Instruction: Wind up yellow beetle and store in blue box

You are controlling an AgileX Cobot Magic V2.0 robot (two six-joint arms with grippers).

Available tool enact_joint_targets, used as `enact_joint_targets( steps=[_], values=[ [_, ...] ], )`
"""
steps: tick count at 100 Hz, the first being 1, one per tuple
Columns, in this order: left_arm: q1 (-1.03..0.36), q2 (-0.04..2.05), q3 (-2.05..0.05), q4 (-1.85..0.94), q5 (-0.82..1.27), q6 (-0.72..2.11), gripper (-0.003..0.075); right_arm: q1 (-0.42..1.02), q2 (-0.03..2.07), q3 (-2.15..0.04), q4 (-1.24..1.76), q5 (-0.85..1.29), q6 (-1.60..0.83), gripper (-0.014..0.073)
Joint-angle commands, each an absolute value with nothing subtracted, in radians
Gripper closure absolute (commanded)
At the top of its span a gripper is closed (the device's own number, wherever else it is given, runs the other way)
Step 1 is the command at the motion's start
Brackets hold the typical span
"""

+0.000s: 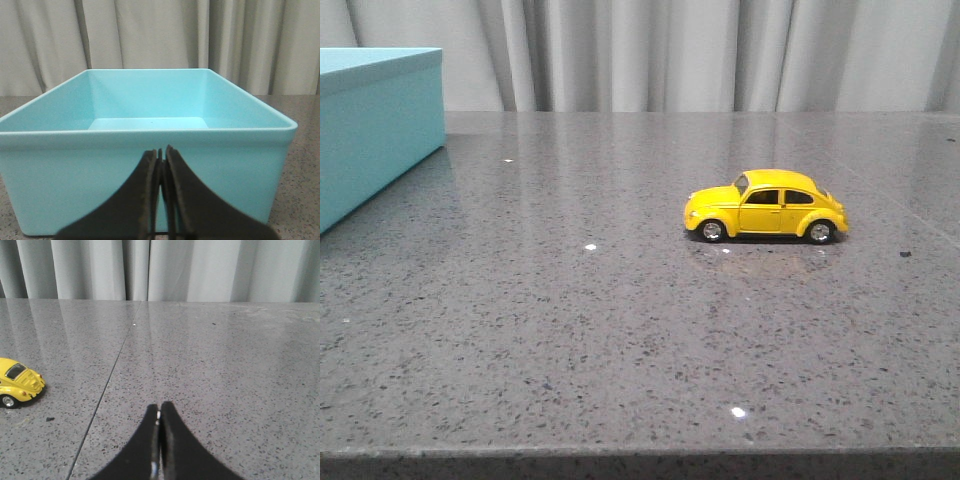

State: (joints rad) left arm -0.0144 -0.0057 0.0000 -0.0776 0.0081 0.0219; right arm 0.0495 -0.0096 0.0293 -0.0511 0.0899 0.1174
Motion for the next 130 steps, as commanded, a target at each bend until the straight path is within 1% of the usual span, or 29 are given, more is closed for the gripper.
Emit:
enact_joint_targets(
  steps=[1, 61, 90, 110, 121, 130],
  values=[
    [-0.02, -0.038, 0.021, -0.081, -0.075, 0.019, 0.0739, 0.04, -0.033, 0.012, -0.051, 0.013, 0.111, 0.0662],
    [-0.02, -0.038, 0.021, -0.081, -0.081, 0.019, 0.0739, 0.04, -0.033, 0.012, -0.089, 0.0, 0.111, 0.0662],
    [-0.02, -0.038, 0.012, -0.081, -0.084, 0.019, 0.0739, 0.04, -0.033, 0.012, -0.089, -0.075, 0.111, 0.0662],
    [-0.02, -0.038, 0.003, -0.093, -0.099, 0.011, 0.0739, 0.04, -0.033, 0.009, -0.089, -0.192, 0.111, 0.0662],
    [-0.02, -0.03, -0.049, -0.108, -0.068, 0.011, 0.0739, 0.04, -0.033, -0.024, -0.089, -0.143, 0.111, 0.066],
    [-0.02, -0.001, -0.118, -0.108, -0.009, 0.011, 0.0739, 0.04, -0.019, -0.093, -0.089, -0.012, 0.111, 0.0652]
  ],
)
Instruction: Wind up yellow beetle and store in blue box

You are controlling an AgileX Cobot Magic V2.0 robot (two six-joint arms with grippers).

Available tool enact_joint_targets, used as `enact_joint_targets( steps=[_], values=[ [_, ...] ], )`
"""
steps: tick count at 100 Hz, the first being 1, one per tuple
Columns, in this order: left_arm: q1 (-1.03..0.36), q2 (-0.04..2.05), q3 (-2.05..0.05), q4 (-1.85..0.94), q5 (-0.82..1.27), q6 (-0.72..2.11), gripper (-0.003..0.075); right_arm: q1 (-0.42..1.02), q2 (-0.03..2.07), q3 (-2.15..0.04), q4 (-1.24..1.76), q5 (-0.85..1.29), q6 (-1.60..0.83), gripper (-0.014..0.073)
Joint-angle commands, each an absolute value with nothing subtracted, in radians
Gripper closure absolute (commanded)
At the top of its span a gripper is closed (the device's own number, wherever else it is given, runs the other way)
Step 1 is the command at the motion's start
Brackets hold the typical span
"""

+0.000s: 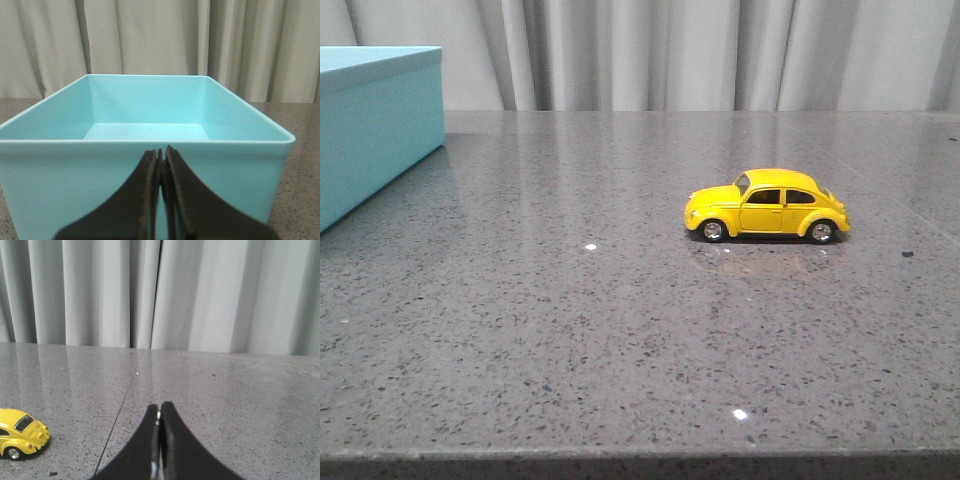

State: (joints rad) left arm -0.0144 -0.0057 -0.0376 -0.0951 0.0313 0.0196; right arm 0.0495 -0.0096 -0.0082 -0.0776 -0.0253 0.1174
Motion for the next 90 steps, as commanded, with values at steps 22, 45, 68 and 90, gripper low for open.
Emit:
enact_joint_targets(
  steps=[22, 45, 68, 90],
  values=[
    [-0.02, 0.149, -0.286, -0.108, 0.074, 0.011, 0.0739, 0.04, 0.129, -0.273, -0.088, 0.243, 0.111, 0.0652],
    [-0.02, 0.32, -0.476, -0.108, 0.243, 0.011, 0.0739, 0.04, 0.287, -0.398, -0.066, 0.395, 0.111, 0.0652],
    [-0.02, 0.377, -0.5, -0.108, 0.217, 0.011, 0.0739, 0.04, 0.306, -0.392, -0.05, 0.395, 0.114, 0.0652],
    [-0.02, 0.393, -0.5, -0.103, 0.203, 0.044, 0.0687, 0.04, 0.384, -0.458, -0.017, 0.487, 0.114, 0.0495]
  ],
)
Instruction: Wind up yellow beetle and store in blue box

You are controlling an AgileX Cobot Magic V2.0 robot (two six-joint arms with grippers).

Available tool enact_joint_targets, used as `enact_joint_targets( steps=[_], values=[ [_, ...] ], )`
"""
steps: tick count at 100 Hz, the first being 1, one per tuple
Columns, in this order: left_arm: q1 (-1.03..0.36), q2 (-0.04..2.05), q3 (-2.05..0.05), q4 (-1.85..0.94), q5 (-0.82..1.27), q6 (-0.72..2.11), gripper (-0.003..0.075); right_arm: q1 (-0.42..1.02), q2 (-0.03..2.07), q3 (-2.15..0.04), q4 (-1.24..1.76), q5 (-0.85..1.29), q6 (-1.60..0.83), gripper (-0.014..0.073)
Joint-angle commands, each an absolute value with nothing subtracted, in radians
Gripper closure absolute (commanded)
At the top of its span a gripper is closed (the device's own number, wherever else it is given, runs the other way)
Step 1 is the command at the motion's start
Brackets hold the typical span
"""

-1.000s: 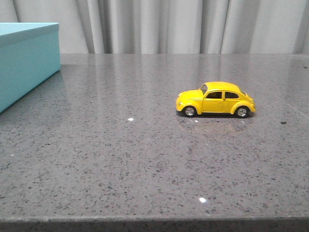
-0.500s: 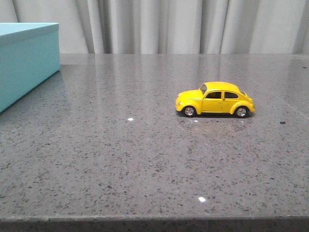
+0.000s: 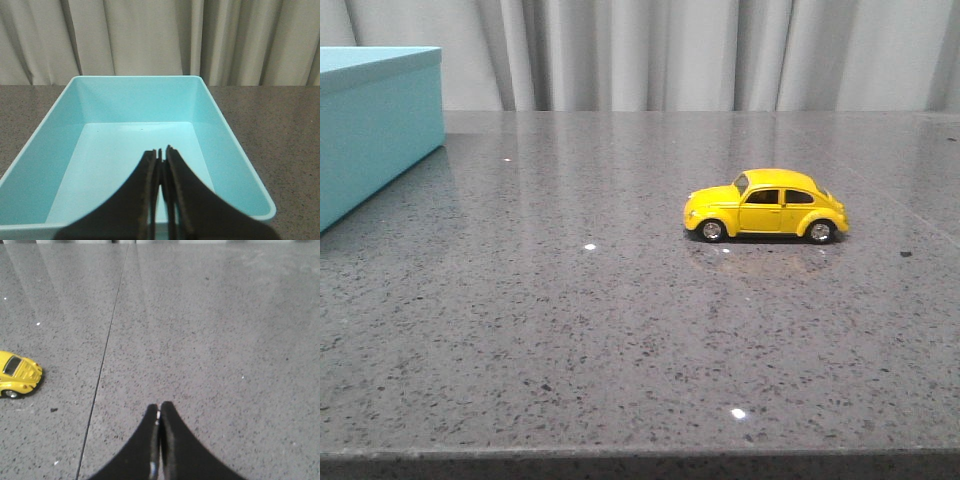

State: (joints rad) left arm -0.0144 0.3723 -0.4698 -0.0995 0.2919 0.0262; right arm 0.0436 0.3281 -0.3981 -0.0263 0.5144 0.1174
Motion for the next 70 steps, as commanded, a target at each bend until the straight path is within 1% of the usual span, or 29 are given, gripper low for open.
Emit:
enact_joint_targets(
  steps=[1, 5, 14, 15, 20, 27, 33, 55, 60, 70],
  values=[
    [-0.02, 0.395, -0.5, -0.103, 0.203, 0.046, 0.0669, 0.04, 0.389, -0.46, -0.015, 0.492, 0.114, 0.0483],
    [-0.02, 0.399, -0.5, -0.103, 0.205, 0.048, 0.0617, 0.04, 0.419, -0.475, -0.01, 0.51, 0.114, 0.0411],
    [-0.02, 0.406, -0.5, -0.103, 0.205, 0.048, 0.0447, 0.04, 0.476, -0.507, 0.013, 0.526, 0.114, 0.0269],
    [-0.02, 0.409, -0.5, -0.103, 0.205, 0.048, 0.042, 0.04, 0.48, -0.51, 0.019, 0.527, 0.114, 0.026],
    [-0.02, 0.413, -0.5, -0.103, 0.205, 0.048, 0.0342, 0.04, 0.512, -0.532, 0.035, 0.539, 0.114, 0.0209],
    [-0.02, 0.418, -0.5, -0.103, 0.203, 0.048, 0.0277, 0.046, 0.556, -0.572, 0.051, 0.563, 0.113, 0.0179],
    [-0.02, 0.423, -0.5, -0.103, 0.203, 0.048, 0.0261, 0.054, 0.598, -0.617, 0.058, 0.59, 0.113, 0.0178],
    [-0.02, 0.432, -0.5, -0.103, 0.203, 0.048, 0.0262, 0.133, 0.818, -0.827, 0.106, 0.729, 0.113, 0.0174],
    [-0.02, 0.432, -0.5, -0.103, 0.203, 0.048, 0.0262, 0.159, 0.881, -0.878, 0.119, 0.754, 0.113, 0.0158],
    [-0.02, 0.432, -0.5, -0.103, 0.203, 0.048, 0.0262, 0.211, 0.993, -0.983, 0.138, 0.802, 0.114, 0.0092]
  ],
)
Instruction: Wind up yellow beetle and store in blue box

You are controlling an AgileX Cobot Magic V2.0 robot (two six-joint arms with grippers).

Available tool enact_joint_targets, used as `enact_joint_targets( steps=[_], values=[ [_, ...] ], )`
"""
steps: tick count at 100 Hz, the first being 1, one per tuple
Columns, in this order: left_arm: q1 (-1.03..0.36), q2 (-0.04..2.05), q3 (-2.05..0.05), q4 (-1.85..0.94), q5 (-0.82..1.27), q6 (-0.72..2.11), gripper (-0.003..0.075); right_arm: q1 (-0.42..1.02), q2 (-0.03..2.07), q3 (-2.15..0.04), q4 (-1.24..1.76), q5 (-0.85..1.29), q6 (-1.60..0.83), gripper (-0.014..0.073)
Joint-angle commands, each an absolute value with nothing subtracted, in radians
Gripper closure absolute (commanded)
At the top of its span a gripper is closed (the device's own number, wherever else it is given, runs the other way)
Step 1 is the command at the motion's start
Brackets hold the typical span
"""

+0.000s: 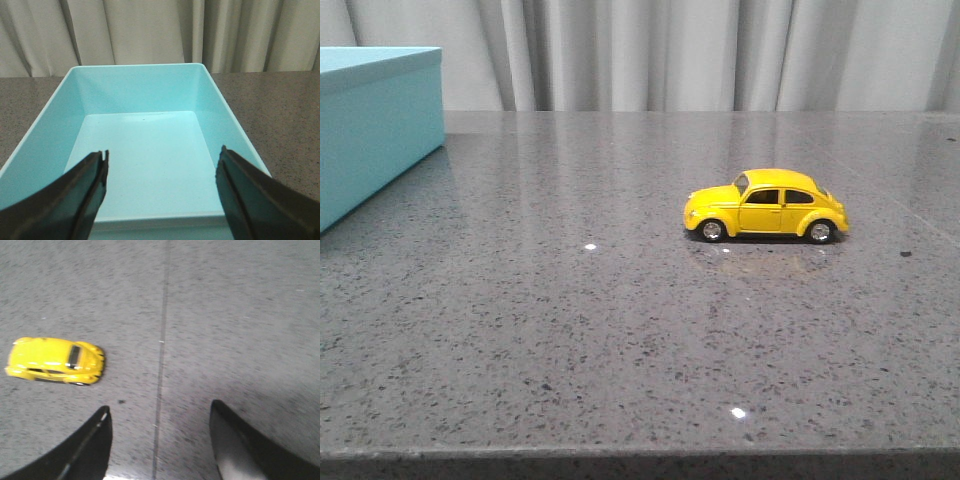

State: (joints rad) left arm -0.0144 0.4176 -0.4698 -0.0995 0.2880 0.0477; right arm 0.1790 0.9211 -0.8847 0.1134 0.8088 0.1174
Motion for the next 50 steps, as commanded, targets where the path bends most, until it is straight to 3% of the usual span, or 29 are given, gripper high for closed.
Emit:
enact_joint_targets(
  steps=[1, 50],
  values=[
    [-0.02, 0.432, -0.5, -0.103, 0.203, 0.048, 0.0262, 0.218, 1.001, -0.99, 0.14, 0.806, 0.114, 0.0088],
    [-0.02, 0.432, -0.534, -0.103, 0.189, 0.048, 0.0262, 0.441, 1.445, -1.371, 0.115, 1.0, 0.372, 0.007]
  ],
)
